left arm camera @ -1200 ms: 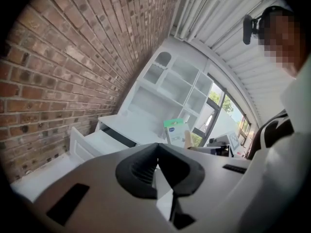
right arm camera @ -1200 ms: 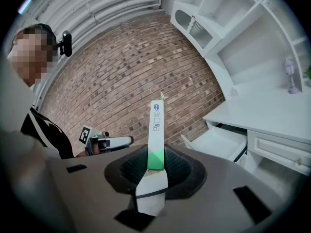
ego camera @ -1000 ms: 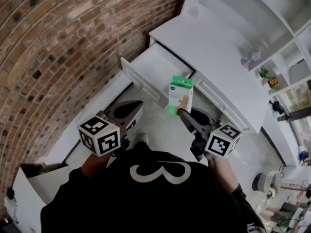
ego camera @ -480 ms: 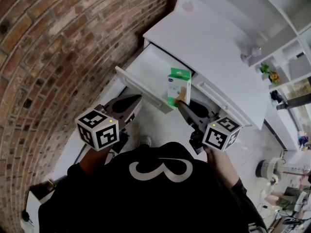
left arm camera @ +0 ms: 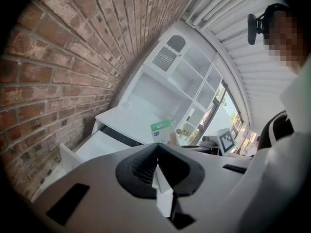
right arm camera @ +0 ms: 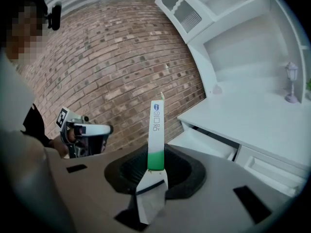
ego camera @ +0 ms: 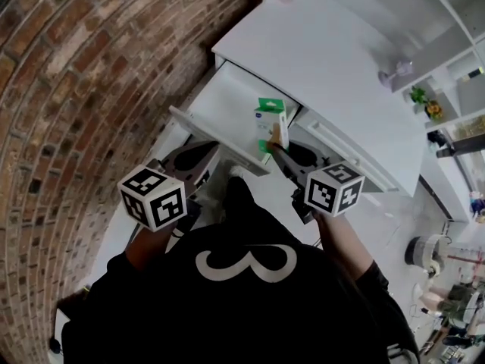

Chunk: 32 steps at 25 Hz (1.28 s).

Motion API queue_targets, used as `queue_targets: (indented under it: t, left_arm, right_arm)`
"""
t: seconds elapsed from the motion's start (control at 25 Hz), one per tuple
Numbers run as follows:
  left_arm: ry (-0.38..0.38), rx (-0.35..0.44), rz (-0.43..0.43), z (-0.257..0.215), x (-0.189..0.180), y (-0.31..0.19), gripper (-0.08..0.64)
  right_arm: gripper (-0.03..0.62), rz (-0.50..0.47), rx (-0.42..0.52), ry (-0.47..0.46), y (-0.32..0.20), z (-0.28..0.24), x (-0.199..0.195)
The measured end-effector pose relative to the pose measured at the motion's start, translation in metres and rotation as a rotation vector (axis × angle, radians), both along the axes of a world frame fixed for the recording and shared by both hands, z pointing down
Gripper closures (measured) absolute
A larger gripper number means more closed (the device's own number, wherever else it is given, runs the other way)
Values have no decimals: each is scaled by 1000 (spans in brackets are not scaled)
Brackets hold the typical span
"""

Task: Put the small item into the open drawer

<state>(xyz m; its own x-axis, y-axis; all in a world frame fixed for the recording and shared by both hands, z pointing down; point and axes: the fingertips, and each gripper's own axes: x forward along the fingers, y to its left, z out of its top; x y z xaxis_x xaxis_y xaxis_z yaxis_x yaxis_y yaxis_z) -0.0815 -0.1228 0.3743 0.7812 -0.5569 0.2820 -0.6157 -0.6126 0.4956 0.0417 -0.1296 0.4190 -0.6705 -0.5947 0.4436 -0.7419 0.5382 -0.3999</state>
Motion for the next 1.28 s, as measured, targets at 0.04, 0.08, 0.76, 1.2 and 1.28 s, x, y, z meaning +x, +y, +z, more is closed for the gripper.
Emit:
queue_targets:
  t: [0.04, 0.08, 0.76, 1.2, 1.28]
  left_arm:
    - [-2, -7, 0, 3, 0, -4, 558]
    - [-6, -14, 0, 6, 0, -7, 558]
    - [-39, -100, -83, 51, -21, -93, 558]
    - [-21, -148, -98, 80, -22, -129, 558]
    - [-23, -157, -100, 85, -23, -132, 558]
  right_arm:
    - [497, -5, -4, 27, -5, 8, -1]
    - [497, -11, -13, 48, -10, 17, -2]
    - [497, -118, -190, 250, -98, 123, -20]
    - [497, -187, -261, 395, -137, 199, -17]
    - [497, -191, -268, 422, -144, 209, -16]
